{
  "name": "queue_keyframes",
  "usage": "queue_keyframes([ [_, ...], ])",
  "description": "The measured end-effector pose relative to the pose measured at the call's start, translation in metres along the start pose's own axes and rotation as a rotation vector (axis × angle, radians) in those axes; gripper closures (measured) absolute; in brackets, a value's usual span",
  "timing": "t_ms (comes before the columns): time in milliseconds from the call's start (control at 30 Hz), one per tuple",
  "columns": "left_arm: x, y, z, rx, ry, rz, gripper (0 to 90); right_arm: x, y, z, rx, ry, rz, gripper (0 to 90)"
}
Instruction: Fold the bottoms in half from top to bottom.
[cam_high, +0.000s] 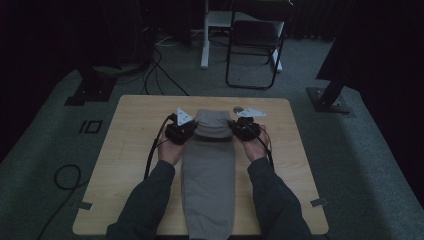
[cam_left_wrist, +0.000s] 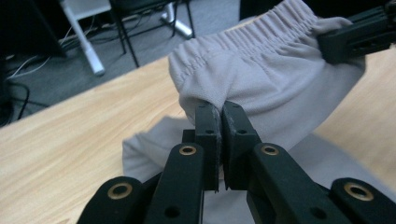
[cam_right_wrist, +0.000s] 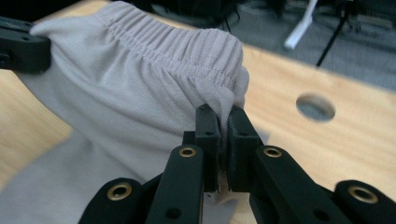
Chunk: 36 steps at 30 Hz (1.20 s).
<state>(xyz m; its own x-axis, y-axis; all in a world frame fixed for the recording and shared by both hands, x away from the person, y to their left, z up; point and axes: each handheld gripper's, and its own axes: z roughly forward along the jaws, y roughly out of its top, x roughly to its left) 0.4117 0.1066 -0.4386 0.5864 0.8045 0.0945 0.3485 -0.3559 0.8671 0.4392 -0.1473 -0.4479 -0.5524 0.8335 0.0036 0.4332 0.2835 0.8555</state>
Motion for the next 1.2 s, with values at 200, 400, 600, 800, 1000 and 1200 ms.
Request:
queue_keyframes([
  [200, -0.009, 0.0, -0.037, -0.03, -0.069, 0.002, 86.3, 0.013, 0.006, -0.042, -0.078, 0.049, -0.042, 86.1],
  [400, -0.02, -0.008, -0.058, -0.039, -0.096, 0.022, 86.2, 0.027, -0.008, -0.065, -0.082, 0.086, -0.08, 86.2],
  [600, -0.04, -0.043, -0.069, 0.016, -0.138, 0.029, 86.0, 0.037, -0.04, -0.073, -0.014, 0.131, -0.097, 86.1],
  [800, -0.054, -0.081, -0.063, 0.108, -0.169, 0.005, 86.0, 0.049, -0.075, -0.069, 0.068, 0.159, -0.11, 86.1],
  [1000, -0.067, -0.127, -0.047, 0.251, -0.199, -0.017, 86.0, 0.065, -0.128, -0.051, 0.24, 0.202, -0.109, 86.1],
  [1200, -0.07, -0.138, -0.038, 0.271, -0.185, -0.007, 86.0, 0.07, -0.136, -0.041, 0.282, 0.191, -0.13, 86.1],
])
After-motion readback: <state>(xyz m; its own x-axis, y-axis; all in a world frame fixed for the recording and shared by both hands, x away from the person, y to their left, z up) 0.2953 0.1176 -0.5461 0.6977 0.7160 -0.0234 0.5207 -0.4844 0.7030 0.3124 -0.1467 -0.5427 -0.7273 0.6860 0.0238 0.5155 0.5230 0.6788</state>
